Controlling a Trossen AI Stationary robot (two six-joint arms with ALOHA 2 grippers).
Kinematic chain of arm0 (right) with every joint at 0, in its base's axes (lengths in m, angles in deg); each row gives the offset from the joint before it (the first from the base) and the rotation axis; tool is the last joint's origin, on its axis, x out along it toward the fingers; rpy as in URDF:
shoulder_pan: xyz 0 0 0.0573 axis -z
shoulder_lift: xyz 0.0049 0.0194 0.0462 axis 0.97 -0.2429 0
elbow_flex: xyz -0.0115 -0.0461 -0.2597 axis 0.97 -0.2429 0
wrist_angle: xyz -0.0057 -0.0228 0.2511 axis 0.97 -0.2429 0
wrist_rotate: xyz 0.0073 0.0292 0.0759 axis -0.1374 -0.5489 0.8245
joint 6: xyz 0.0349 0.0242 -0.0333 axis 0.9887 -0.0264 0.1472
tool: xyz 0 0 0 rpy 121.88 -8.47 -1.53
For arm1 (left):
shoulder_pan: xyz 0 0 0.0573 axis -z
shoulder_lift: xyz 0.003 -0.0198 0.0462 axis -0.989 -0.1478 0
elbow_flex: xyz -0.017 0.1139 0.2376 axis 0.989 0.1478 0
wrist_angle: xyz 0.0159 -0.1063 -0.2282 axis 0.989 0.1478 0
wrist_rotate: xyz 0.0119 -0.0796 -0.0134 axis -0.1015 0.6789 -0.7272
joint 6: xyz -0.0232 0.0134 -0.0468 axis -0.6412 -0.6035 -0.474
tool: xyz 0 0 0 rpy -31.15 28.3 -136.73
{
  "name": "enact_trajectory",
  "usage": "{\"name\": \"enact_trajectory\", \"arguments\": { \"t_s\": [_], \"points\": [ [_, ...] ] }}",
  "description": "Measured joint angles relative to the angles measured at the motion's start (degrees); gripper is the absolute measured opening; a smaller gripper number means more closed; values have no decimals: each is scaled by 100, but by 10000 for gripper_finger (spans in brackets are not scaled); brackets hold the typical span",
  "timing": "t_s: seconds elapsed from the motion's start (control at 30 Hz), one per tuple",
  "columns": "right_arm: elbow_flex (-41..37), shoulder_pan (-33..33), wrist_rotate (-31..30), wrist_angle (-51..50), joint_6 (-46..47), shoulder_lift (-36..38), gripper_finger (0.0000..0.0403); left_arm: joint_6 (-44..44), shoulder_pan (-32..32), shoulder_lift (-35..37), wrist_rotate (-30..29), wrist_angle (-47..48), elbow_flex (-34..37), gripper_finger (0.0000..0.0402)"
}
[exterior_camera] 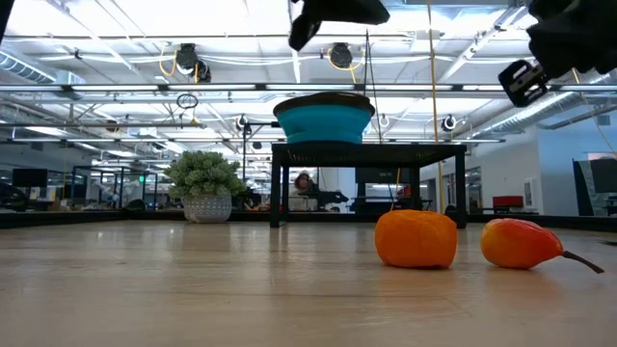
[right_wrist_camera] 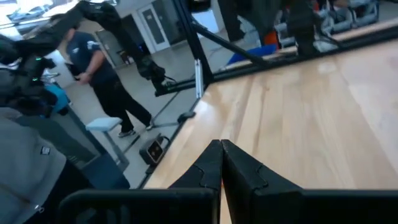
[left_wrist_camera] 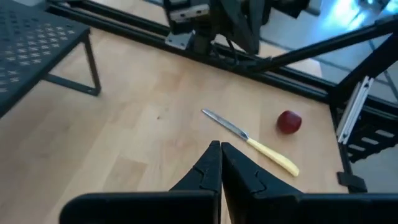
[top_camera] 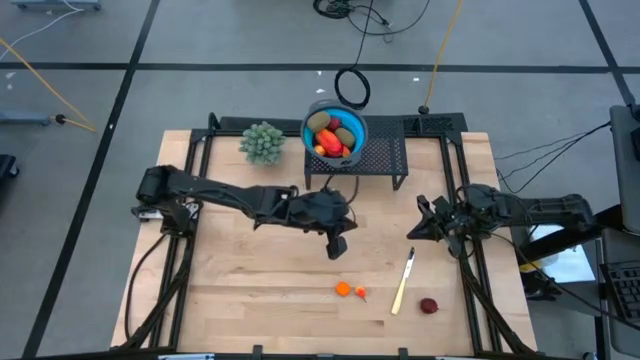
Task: Pick & Place Fruit
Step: Put the pomegranate into the blue strainer on the shelf
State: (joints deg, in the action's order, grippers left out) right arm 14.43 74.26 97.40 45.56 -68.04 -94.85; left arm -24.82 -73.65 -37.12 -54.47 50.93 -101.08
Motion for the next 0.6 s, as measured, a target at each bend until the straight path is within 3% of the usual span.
{"name": "enact_trajectory", "arguments": {
  "t_s": [0.23,0.6],
  "points": [
    [7,-472,-359,796,-146,-635,0,-116,110,925,-194,-775,1248,6],
    [779,-1185,-1207,826,-305,-1925,0,-90,189,2625,-397,-1567,3265,7]
  ]
}}
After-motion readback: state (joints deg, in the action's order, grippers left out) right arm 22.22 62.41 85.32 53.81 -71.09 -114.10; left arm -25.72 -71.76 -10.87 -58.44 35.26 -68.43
